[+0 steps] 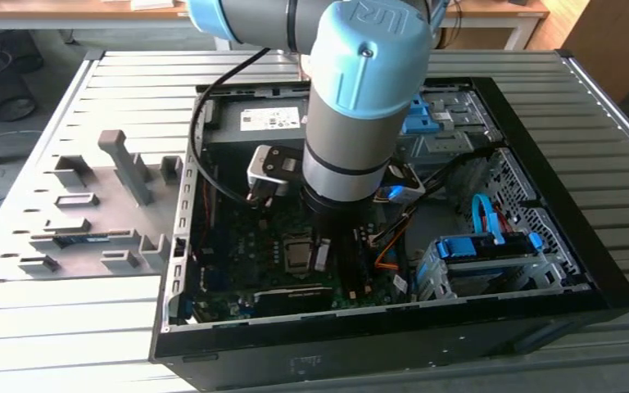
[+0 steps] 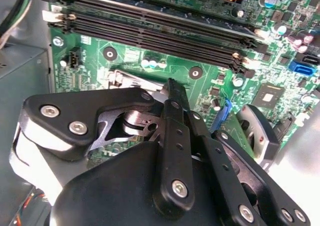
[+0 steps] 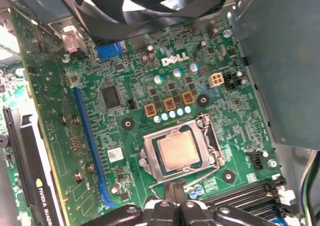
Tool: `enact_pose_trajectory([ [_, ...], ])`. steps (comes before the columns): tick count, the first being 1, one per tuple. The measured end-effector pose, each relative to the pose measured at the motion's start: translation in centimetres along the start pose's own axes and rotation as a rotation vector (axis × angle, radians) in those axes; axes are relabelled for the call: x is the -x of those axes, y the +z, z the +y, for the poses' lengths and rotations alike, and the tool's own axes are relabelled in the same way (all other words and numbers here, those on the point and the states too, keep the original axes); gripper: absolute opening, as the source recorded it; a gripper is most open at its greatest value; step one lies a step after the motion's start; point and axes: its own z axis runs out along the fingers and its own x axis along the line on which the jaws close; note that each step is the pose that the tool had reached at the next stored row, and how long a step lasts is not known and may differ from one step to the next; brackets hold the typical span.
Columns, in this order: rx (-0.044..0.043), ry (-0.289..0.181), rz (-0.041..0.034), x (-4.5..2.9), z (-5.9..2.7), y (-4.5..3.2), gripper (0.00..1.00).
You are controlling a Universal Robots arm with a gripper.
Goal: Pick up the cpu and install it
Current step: 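Install the first cpu locking lever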
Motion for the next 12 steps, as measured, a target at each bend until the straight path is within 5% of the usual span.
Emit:
enact_pose_trajectory([
  [12,0.0001,-0.002,0.0,-0.5,-0.19,0.74,0.1],
])
